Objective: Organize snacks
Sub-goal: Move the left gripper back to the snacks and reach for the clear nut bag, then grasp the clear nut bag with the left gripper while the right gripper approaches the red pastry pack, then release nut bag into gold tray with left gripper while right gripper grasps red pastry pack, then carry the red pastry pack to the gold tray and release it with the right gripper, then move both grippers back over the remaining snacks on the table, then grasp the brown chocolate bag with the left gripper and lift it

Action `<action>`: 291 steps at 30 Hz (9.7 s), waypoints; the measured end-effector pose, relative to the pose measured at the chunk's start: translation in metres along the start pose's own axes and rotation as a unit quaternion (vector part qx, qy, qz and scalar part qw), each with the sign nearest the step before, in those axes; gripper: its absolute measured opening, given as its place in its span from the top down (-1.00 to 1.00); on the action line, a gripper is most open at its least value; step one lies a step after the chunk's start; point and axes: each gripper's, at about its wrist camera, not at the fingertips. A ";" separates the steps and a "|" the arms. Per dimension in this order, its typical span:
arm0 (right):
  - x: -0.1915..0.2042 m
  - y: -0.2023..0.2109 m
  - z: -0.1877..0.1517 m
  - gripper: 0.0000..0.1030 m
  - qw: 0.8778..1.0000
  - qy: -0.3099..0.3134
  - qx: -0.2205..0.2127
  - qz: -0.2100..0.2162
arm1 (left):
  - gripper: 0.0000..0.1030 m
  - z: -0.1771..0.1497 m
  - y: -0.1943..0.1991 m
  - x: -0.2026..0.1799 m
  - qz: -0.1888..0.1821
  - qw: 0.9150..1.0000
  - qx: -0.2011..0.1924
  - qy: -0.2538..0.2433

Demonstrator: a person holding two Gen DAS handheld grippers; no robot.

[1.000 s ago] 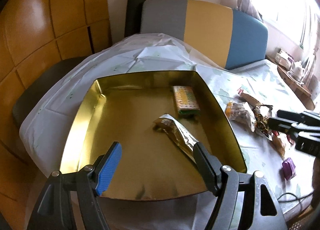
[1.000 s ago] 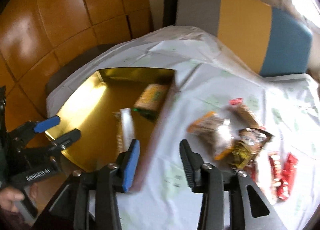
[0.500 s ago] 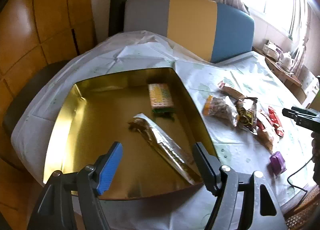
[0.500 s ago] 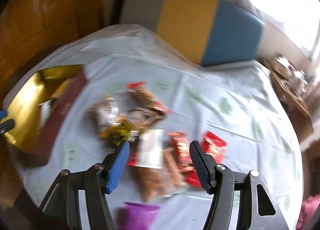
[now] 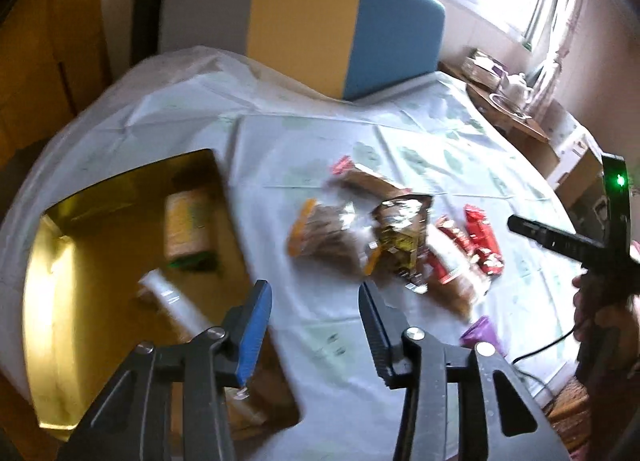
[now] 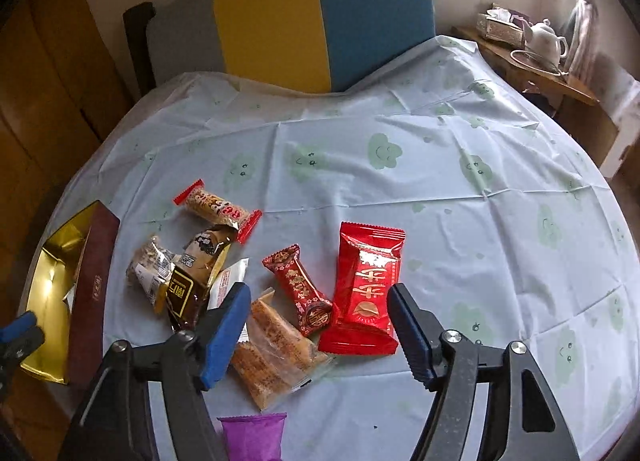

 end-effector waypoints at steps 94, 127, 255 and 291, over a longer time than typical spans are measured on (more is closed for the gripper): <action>-0.008 -0.095 -0.009 0.10 0.990 0.034 0.093 -0.103 | 0.07 -0.098 -0.070 -0.050 -0.022 0.995 0.016 -0.097; 0.019 -0.080 -0.023 0.10 0.988 0.071 0.071 -0.120 | 0.06 0.004 0.033 0.196 0.073 0.978 -0.048 0.190; 0.029 -0.008 -0.010 -0.27 0.996 0.071 -0.010 -0.055 | -0.38 -0.088 0.089 0.071 0.157 0.979 -0.126 0.014; -0.029 -0.018 0.001 -0.55 0.994 -0.095 0.053 0.001 | -0.22 0.016 -0.112 -0.058 -0.029 0.996 0.036 -0.073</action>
Point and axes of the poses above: each gripper's, at about its wrist camera, not at the fingertips, and y roughly against the way its jaws point, x to its left, z to its top, and after that the axes turned 11 degrees about -z, right-handed
